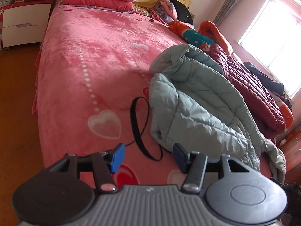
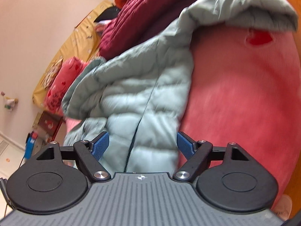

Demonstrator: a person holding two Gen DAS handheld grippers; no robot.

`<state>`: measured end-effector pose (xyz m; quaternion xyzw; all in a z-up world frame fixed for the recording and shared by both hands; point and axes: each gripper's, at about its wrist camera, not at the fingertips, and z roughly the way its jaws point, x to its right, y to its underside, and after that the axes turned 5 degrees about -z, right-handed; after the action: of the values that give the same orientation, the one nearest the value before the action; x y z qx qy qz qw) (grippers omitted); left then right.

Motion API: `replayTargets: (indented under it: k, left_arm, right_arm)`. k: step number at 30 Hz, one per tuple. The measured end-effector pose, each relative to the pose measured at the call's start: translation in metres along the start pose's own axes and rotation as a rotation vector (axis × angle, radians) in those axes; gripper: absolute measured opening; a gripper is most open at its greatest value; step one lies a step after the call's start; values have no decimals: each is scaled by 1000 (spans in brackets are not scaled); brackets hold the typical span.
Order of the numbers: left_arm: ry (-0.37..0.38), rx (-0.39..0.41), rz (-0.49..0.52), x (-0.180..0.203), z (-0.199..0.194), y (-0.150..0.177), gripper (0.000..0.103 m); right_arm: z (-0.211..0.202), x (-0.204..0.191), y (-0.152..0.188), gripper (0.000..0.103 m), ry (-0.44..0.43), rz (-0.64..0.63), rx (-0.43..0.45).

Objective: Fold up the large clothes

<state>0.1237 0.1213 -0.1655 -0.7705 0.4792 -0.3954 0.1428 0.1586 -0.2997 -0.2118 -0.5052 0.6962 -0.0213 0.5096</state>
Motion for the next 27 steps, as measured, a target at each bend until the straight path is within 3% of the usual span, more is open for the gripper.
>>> replayTargets:
  k: [4, 9, 12, 19, 25, 27]
  left_arm:
    - [54, 15, 0, -4, -8, 0, 59]
    - [132, 26, 10, -3, 9, -5, 66]
    - [141, 28, 51, 1, 27, -7, 67]
    - [196, -69, 84, 11, 66, 2, 72]
    - [270, -41, 62, 20, 91, -12, 82]
    - [271, -48, 41, 23, 101, -17, 82]
  right_arm:
    - [-8, -14, 26, 101, -14, 6, -48]
    - [-13, -19, 53, 102, -27, 67, -96]
    - [-13, -17, 56, 102, -54, 106, -108]
    - [-7, -12, 48, 101, -68, 150, -103]
    - [-7, -9, 52, 103, -87, 145, -110]
    - [-8, -8, 55, 97, -89, 135, -106]
